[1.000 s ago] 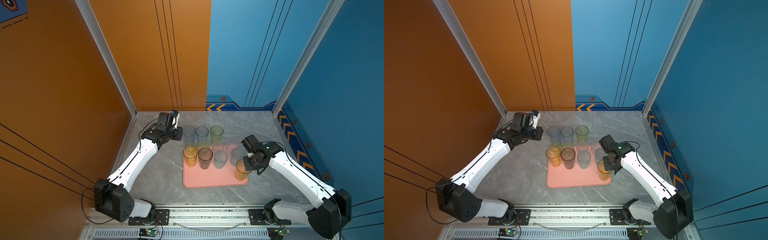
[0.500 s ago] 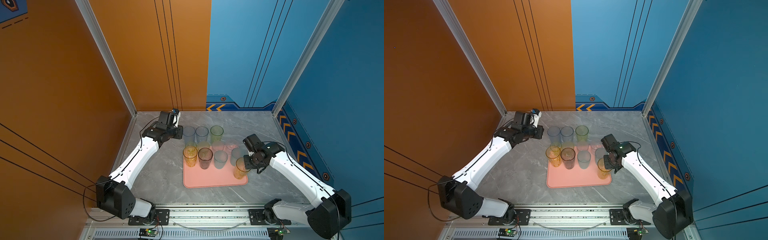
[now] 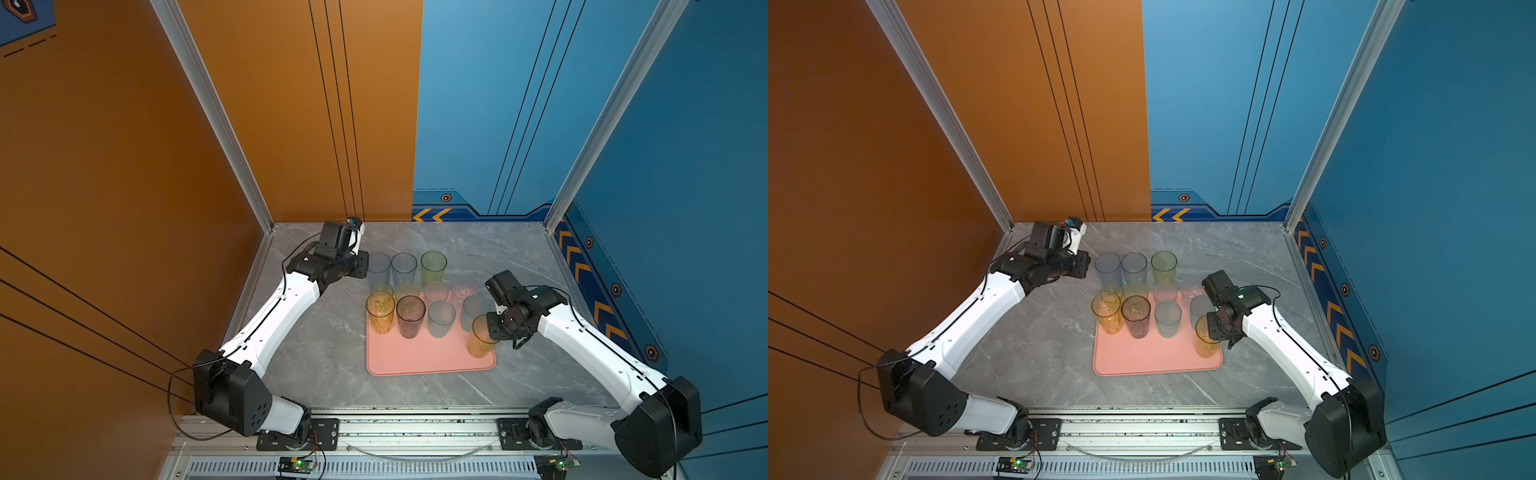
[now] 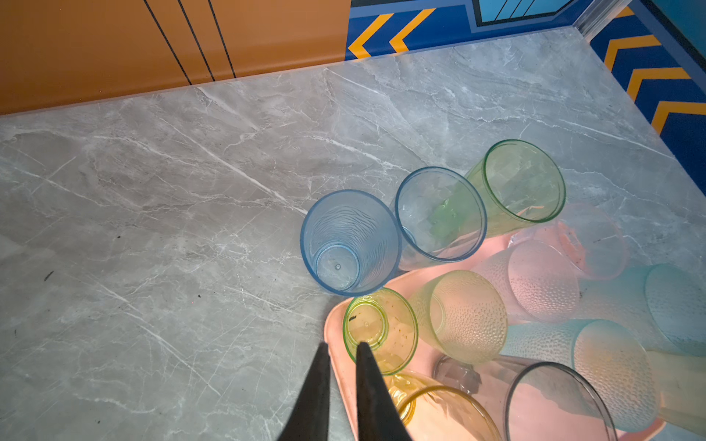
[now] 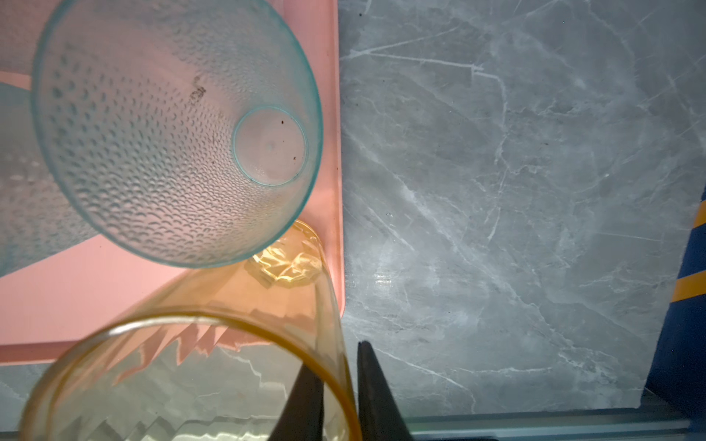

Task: Place the glasses into the tray
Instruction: Place the glass on the tray.

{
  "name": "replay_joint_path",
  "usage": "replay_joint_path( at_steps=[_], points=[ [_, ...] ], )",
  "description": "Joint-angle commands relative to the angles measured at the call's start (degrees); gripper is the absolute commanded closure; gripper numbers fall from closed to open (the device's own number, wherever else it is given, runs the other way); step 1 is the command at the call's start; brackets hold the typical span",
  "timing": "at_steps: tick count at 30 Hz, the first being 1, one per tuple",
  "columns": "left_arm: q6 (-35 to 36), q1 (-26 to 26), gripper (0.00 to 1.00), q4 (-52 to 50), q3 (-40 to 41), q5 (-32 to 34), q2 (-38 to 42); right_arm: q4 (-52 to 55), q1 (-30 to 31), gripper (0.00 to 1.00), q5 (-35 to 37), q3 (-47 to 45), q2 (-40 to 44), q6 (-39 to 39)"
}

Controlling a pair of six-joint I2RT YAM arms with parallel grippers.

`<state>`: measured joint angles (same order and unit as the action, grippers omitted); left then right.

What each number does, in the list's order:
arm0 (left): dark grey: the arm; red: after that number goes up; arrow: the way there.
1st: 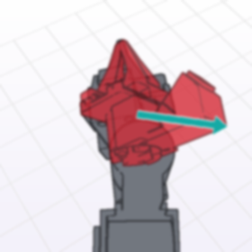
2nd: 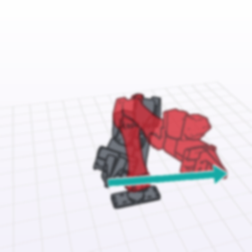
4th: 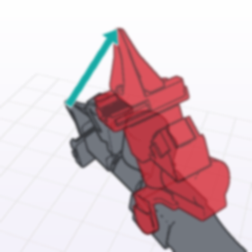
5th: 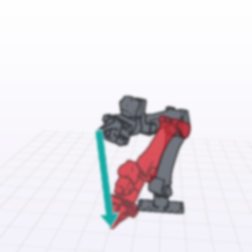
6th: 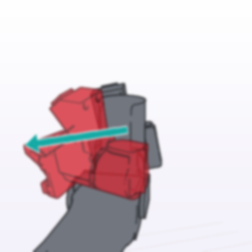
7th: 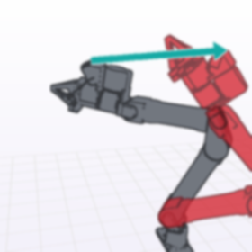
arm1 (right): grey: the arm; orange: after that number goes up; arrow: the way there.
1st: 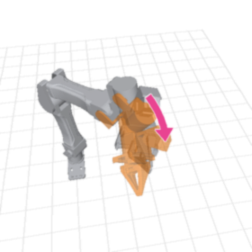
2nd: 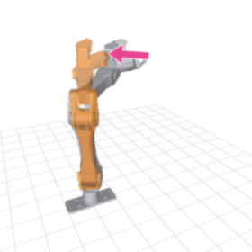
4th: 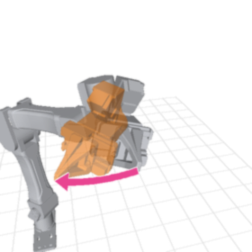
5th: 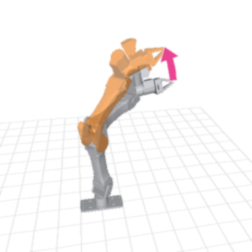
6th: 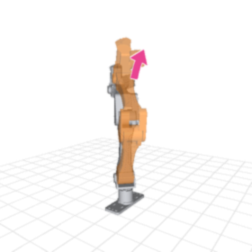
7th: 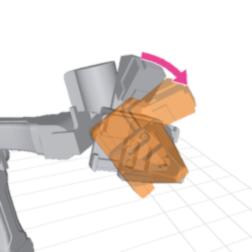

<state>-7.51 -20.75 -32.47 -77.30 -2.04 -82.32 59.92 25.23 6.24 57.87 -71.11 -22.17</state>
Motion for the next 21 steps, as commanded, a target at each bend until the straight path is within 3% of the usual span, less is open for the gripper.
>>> replay_joint_path(
  at_steps=[1,21],
  points=[
    [1.02,-0.47,0.84,-1.42,-1.72,-0.51,-0.47,0.02,-0.25,0.82,-0.28,-0.36,0.51,-0.63],
    [1.80,-0.60,0.84,-2.93,-0.78,0.59,-2.05,0.02,-0.28,0.69,-0.28,1.50,2.54,-0.61]
  ],
)
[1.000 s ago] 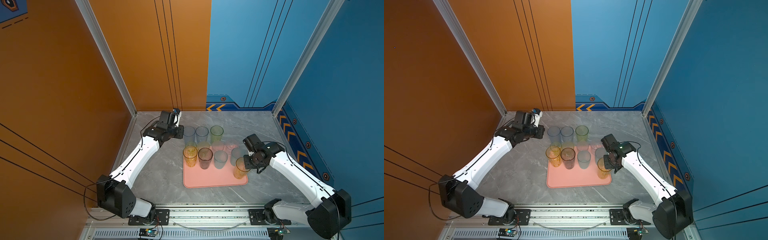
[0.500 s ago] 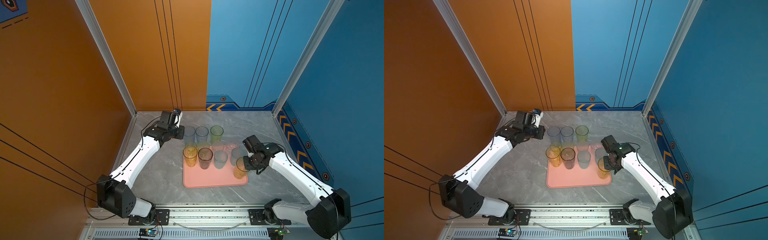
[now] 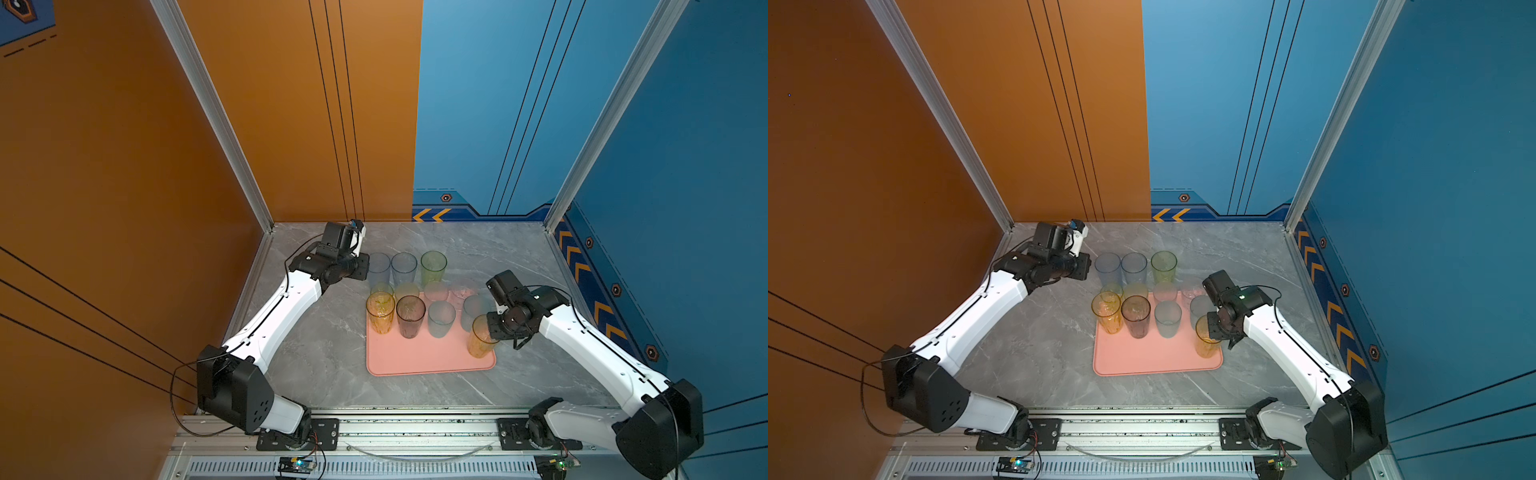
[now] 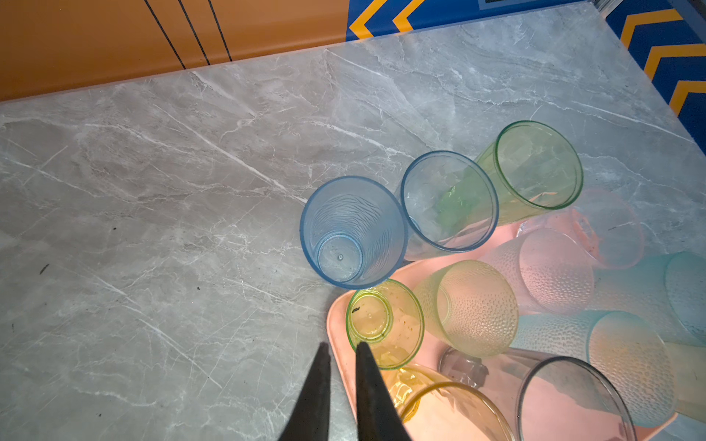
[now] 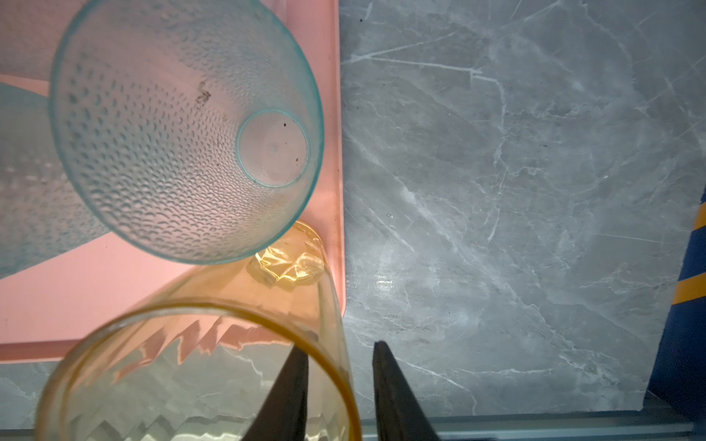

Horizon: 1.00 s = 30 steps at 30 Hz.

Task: Place the glasses into the tray
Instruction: Place the glass on the tray, then pick up the glass from the center of the table.

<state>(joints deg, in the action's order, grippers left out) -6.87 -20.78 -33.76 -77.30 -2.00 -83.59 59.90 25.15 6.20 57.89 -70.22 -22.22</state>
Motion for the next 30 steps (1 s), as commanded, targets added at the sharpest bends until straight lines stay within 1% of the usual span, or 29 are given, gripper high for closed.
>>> replay_joint_path(
  at_steps=[1,5,13,17,21,25,30],
  points=[
    [1.22,-0.50,0.84,-1.65,-0.55,0.59,-0.74,0.05,-0.19,0.66,-0.24,1.66,1.85,-0.59],
    [1.20,0.20,0.84,-1.86,0.65,-0.04,-1.20,0.04,-0.49,0.62,0.34,3.00,3.59,-0.34],
    [1.17,0.72,0.82,-2.78,0.29,-0.72,-3.42,-0.43,-4.32,0.60,2.70,9.62,8.79,1.20],
    [1.20,0.91,0.80,-3.76,-2.07,-0.64,-6.28,-1.44,-5.24,0.60,2.24,12.79,9.24,1.99],
    [1.06,1.44,0.75,-4.68,-4.72,-1.07,-9.38,-2.71,-5.19,0.60,0.75,14.29,8.44,2.35],
    [1.29,1.97,0.76,-5.81,-7.60,-1.39,-12.64,-3.71,-5.11,0.60,0.00,14.11,7.90,2.44],
    [1.79,1.97,0.77,-6.23,-10.09,-0.13,-14.95,-4.17,-5.06,0.60,-0.52,13.87,7.47,2.84]
  ],
)
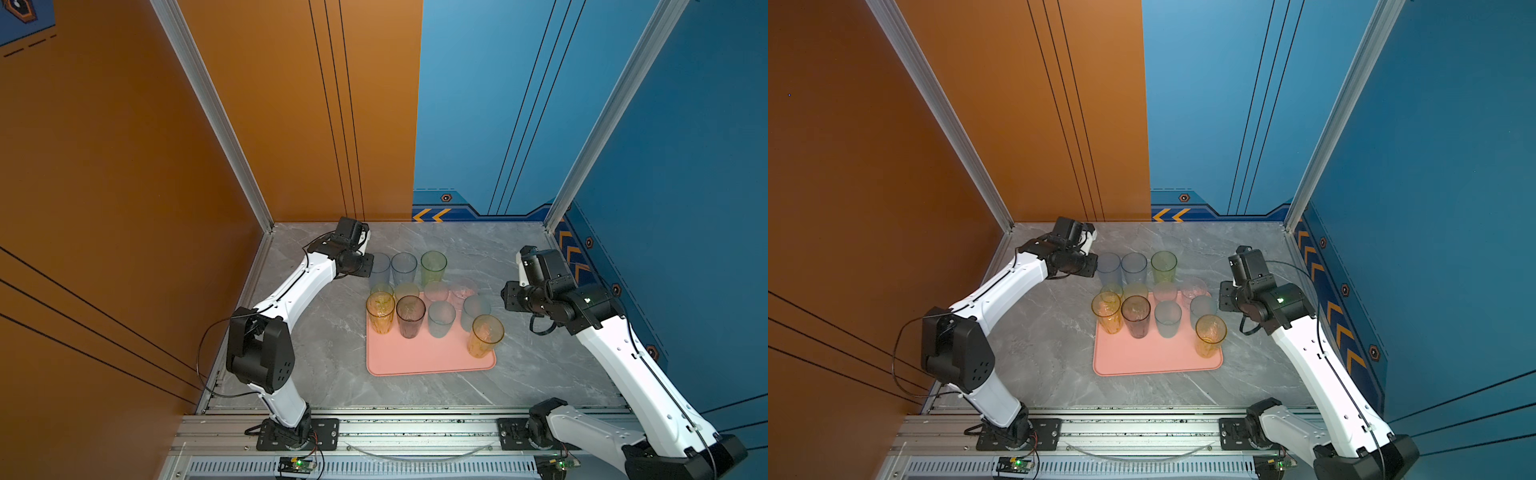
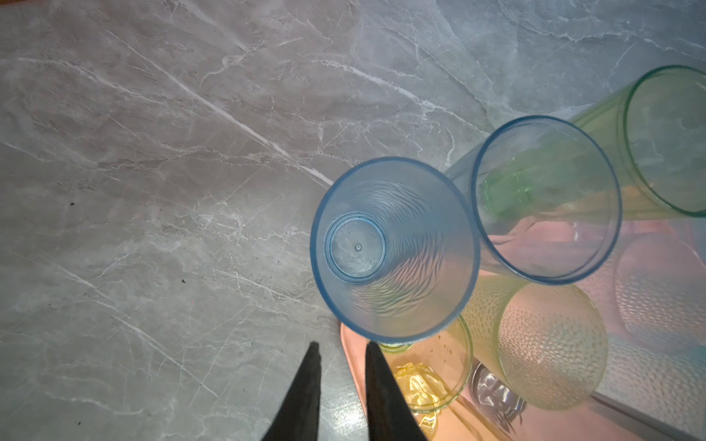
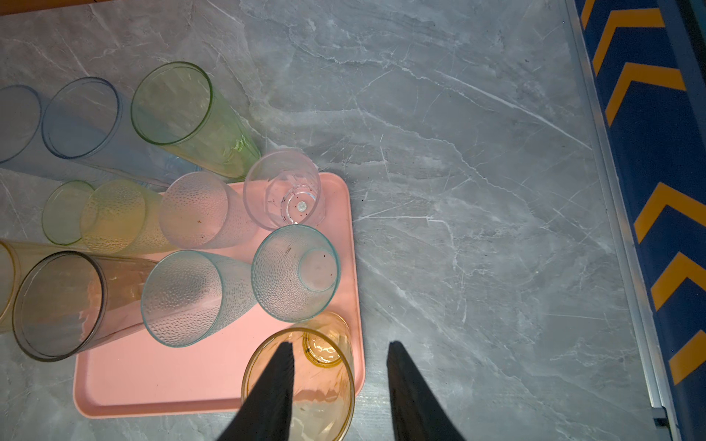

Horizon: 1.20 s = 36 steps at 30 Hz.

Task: Place the glasses into the tray
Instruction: Pick up the glass from the center of the table.

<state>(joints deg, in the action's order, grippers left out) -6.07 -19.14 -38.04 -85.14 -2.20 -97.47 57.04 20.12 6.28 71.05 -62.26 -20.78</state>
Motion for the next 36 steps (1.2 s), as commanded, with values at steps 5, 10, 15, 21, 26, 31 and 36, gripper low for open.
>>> replay_joint_path(
  at_steps=[5,10,15,21,26,31,36],
  points=[
    [2.05,0.38,0.78,-2.69,-5.10,2.02,-3.78,-1.64,-0.08,0.60,-1.01,0.91,-1.44,2.04],
    [3.10,0.46,0.78,-3.55,-7.89,3.40,-6.11,-2.09,-0.17,0.60,-1.30,1.30,-2.18,2.47],
    [3.92,0.42,0.79,-4.70,-10.09,4.78,-8.05,-2.19,-0.33,0.60,-1.57,1.31,-2.87,2.93],
    [4.63,0.49,0.79,-5.68,-11.69,5.54,-9.88,-2.37,-0.69,0.60,-1.71,1.16,-3.31,3.20],
    [4.88,0.50,0.81,-6.06,-12.62,5.54,-11.19,-2.48,-0.87,0.60,-1.93,0.89,-3.64,3.27],
    [5.24,0.42,0.82,-6.54,-13.81,5.45,-12.50,-2.63,-0.96,0.60,-1.91,0.88,-3.86,3.37],
    [5.54,0.26,0.84,-6.87,-14.49,5.36,-13.20,-2.65,-1.13,0.60,-1.96,0.65,-3.83,3.37]
  ],
)
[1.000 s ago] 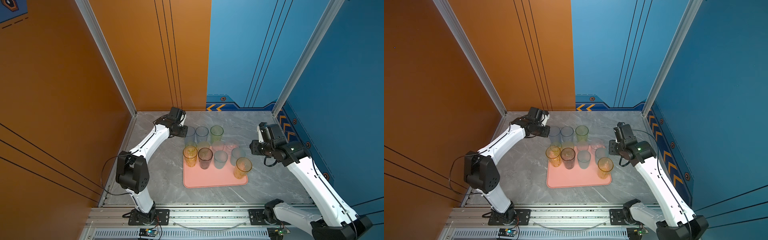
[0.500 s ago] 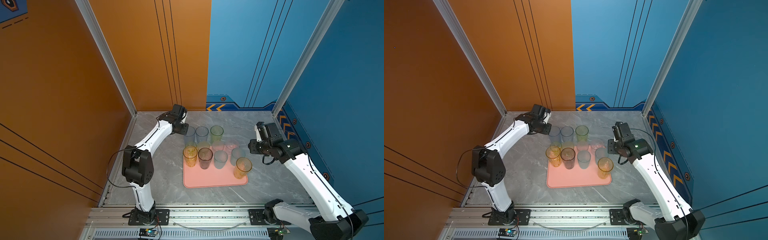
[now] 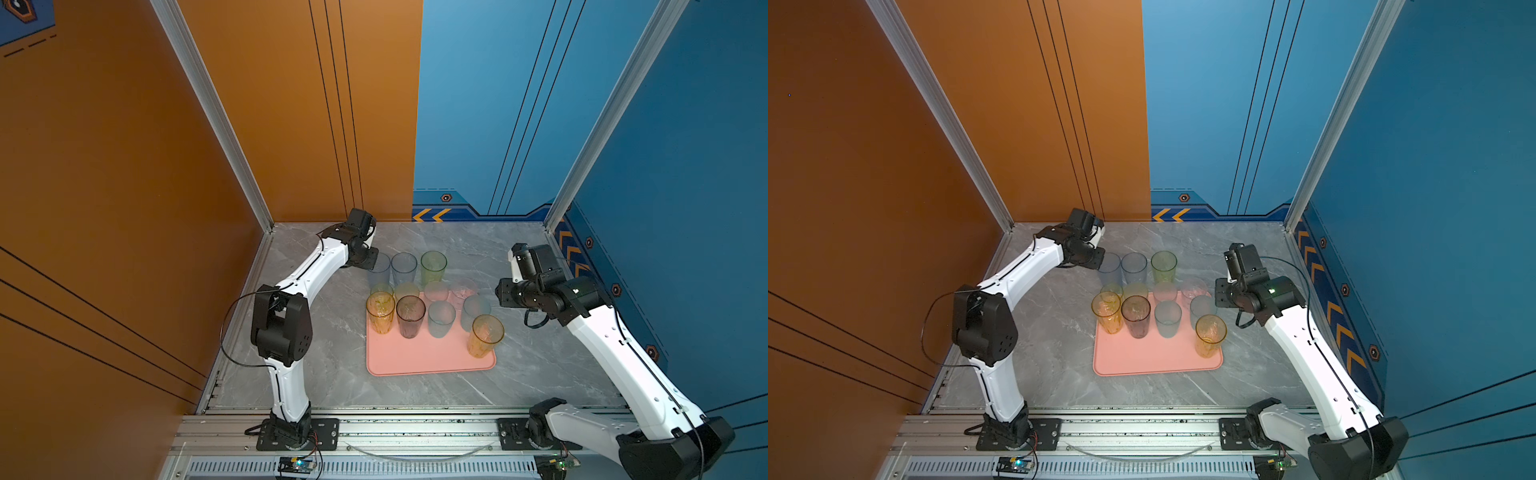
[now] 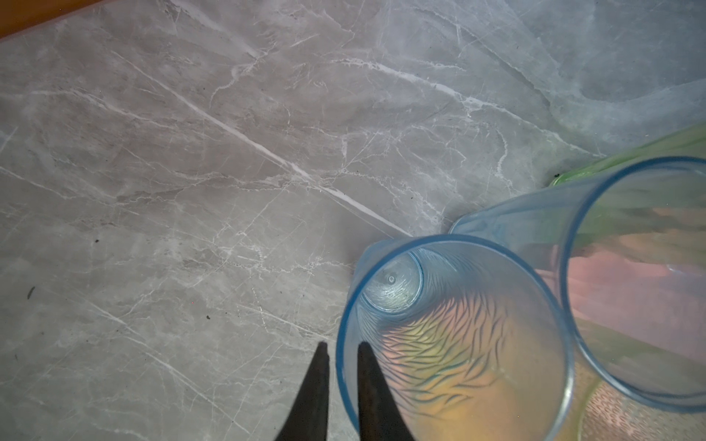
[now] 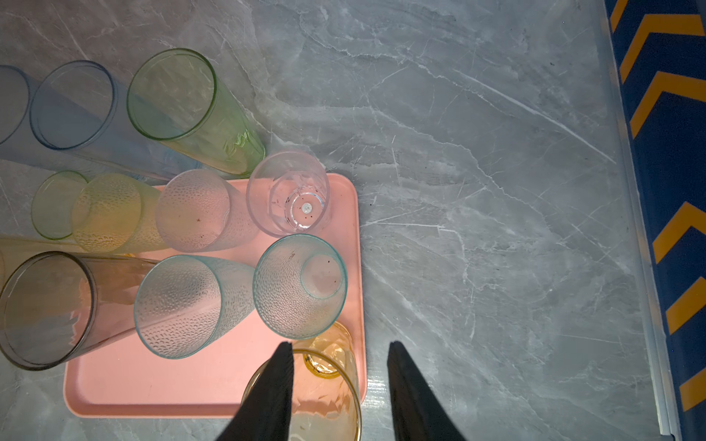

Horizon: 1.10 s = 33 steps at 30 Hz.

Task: Place the glasses into the tray
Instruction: Pick up the glass from the center of the table.

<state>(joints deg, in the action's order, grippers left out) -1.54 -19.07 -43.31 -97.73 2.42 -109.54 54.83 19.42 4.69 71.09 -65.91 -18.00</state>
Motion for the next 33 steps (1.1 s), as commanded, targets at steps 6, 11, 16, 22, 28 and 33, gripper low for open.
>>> replay_joint_path(
  at_steps=[6,11,16,22,28,33],
  points=[
    [1.54,0.13,0.85,-2.19,-2.63,1.01,-1.95,-0.56,-0.67,0.60,-0.29,0.24,-0.11,0.68],
    [1.72,0.00,0.86,-2.77,-3.38,1.12,-2.58,-0.59,-0.87,0.60,-0.31,-0.07,0.45,0.66],
    [1.89,-0.18,0.88,-3.18,-3.95,1.19,-3.05,-0.54,-1.21,0.60,-0.29,-0.31,0.87,0.61],
    [2.43,-0.27,1.00,-3.62,-4.21,1.40,-3.36,-0.78,-1.29,0.60,-0.69,-0.86,0.93,0.51],
    [2.92,0.04,1.00,-4.20,-3.69,3.43,-2.40,-1.02,-1.31,0.60,-0.90,-1.32,1.20,0.51],
    [3.06,0.44,1.00,-4.07,-3.14,4.13,-0.82,-1.61,-1.31,0.60,-1.52,-1.89,1.31,0.20]
  ],
)
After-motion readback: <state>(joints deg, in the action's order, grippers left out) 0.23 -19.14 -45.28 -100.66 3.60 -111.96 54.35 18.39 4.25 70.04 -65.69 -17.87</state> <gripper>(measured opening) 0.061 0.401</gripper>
